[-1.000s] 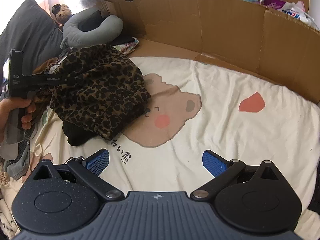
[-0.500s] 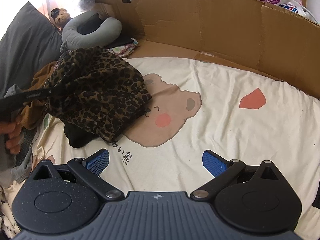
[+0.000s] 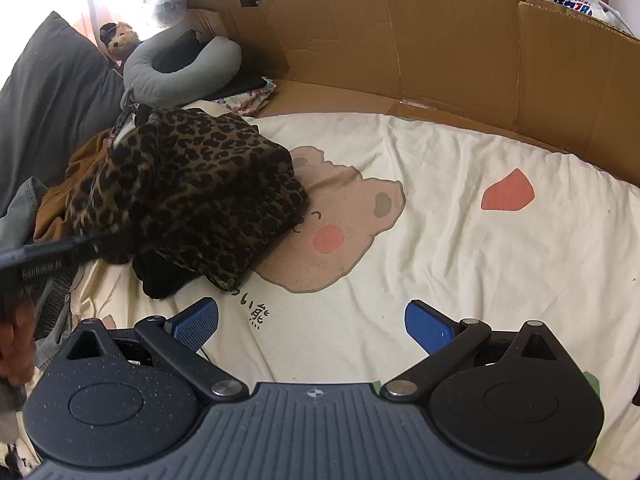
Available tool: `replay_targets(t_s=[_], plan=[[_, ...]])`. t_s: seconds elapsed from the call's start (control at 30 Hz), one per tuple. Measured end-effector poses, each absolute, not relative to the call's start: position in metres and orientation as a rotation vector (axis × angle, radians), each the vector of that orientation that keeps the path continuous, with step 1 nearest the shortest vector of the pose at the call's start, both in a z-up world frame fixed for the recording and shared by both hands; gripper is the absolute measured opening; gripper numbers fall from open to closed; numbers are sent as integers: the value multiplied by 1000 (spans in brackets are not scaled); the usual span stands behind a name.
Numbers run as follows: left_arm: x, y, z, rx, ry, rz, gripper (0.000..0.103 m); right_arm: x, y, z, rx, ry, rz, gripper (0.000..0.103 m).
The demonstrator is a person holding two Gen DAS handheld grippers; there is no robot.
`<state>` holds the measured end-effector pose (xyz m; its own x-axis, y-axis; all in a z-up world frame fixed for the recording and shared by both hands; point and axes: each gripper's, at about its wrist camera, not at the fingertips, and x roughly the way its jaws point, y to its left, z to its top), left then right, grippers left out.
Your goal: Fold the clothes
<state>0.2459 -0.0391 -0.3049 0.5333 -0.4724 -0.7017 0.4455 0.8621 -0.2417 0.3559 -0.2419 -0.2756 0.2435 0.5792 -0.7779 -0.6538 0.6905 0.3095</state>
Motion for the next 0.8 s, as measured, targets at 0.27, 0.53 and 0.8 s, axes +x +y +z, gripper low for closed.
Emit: replay_targets(t_s=[0.27,0.53,0.8], plan=[[228,-58,-312,-36,908,-663,2,357,-244,-277,-76,1030,829,102],[211,-38,-288,-91,868,-683,25,359,-250,-283,-78,1044,813,102],[235,6,-275,-128,797,-476,56,356,-248,-285,-89,1045,819,102]])
